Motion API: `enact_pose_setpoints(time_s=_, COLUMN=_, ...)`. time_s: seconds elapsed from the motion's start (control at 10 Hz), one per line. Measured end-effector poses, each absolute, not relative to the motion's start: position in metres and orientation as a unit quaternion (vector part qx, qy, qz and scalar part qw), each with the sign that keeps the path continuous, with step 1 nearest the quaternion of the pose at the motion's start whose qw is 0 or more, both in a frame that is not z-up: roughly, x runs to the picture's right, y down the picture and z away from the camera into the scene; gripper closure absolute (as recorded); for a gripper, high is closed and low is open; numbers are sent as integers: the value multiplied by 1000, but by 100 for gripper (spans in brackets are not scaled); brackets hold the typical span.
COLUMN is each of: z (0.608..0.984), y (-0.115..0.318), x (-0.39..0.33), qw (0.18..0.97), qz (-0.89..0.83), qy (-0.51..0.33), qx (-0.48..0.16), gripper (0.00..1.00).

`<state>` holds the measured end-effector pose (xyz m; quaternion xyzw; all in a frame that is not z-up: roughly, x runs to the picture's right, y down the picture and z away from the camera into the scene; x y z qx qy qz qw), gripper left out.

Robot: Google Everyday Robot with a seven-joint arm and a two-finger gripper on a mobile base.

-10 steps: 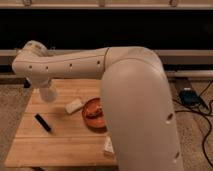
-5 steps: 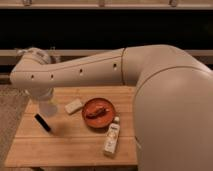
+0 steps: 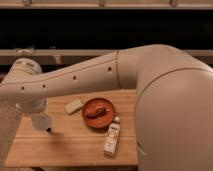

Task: Place the ceramic cup over the eraser

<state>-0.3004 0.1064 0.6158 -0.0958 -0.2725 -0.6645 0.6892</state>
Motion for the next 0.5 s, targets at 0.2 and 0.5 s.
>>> enact_pose_setpoints(time_s=0.2, z=623, y=105, x=-320, qw=681, qz=-674, qy=-271, qx=-92, gripper=100)
enact_pose_setpoints(time_s=0.5, z=635, y=99, x=-336, qw=681, qz=-677, qy=-263, qx=-91, gripper=100)
